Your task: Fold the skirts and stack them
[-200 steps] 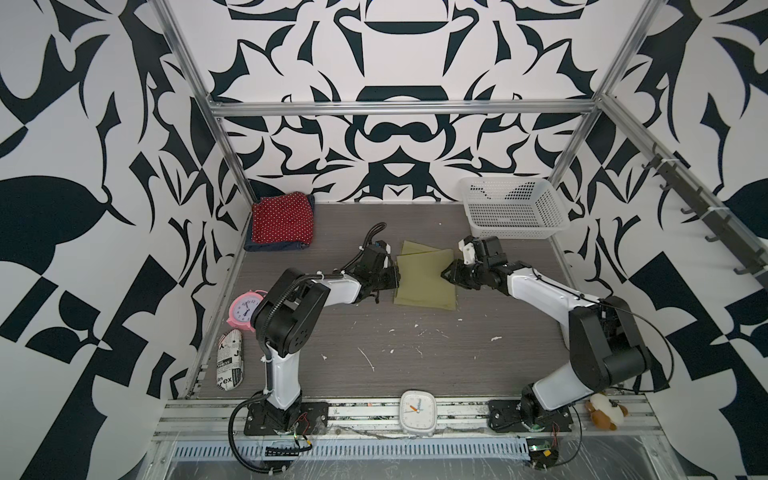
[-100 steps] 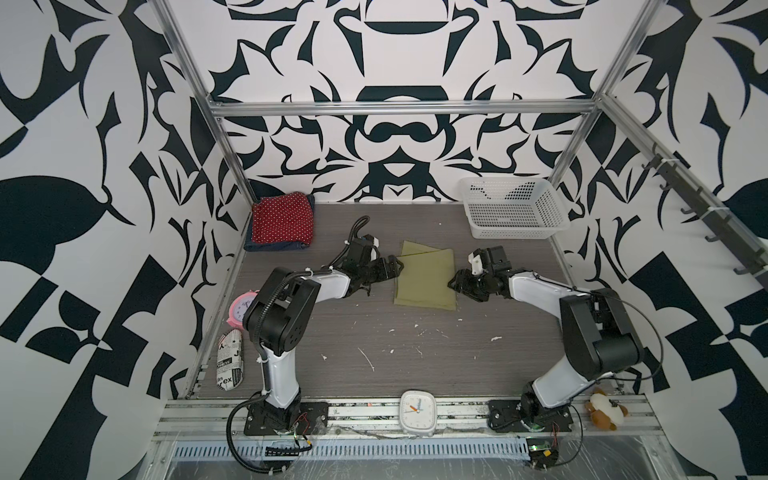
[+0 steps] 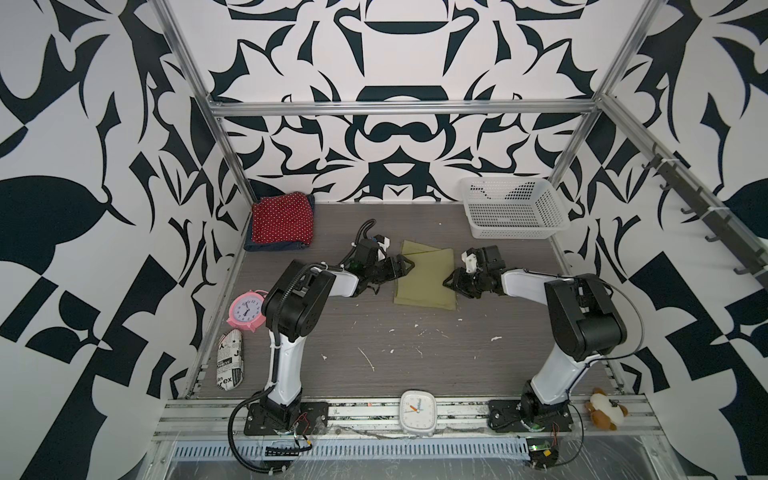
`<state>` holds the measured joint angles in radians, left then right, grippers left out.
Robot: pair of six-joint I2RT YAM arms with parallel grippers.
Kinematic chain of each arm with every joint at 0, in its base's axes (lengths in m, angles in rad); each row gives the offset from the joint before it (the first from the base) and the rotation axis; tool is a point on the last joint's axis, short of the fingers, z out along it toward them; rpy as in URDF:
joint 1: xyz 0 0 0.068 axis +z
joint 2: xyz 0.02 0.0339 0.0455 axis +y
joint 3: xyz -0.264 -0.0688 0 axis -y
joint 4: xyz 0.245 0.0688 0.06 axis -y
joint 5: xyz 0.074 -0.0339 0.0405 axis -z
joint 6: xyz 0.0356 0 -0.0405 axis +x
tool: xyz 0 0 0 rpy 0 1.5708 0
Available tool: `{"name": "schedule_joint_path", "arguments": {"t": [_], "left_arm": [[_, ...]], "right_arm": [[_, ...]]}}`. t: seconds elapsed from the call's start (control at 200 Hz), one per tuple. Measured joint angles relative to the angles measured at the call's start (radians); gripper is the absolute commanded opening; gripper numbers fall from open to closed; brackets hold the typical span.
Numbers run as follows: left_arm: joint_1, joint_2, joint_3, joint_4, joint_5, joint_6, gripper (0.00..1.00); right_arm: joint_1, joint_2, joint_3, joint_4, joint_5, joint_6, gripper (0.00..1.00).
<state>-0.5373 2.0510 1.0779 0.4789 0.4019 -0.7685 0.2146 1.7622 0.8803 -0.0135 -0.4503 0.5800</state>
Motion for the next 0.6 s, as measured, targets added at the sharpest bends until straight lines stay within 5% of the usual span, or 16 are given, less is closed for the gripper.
{"name": "schedule_joint_path", "arguments": {"t": [0.15, 0.46, 0.6], "left_arm": [[-0.032, 0.013, 0.021, -0.012, -0.029, -0.012, 0.86], [-0.035, 0.040, 0.008, -0.020, -0.050, -0.065, 0.14], [-0.034, 0.040, 0.005, -0.035, -0.042, -0.069, 0.00]], "right_arm": [[-0.002, 0.032, 0.011, 0.050, -0.023, 0.002, 0.36], [-0.003, 0.056, 0.023, 0.090, -0.040, 0.014, 0.35], [0.000, 0.034, 0.022, 0.061, -0.030, 0.013, 0.46]]}}
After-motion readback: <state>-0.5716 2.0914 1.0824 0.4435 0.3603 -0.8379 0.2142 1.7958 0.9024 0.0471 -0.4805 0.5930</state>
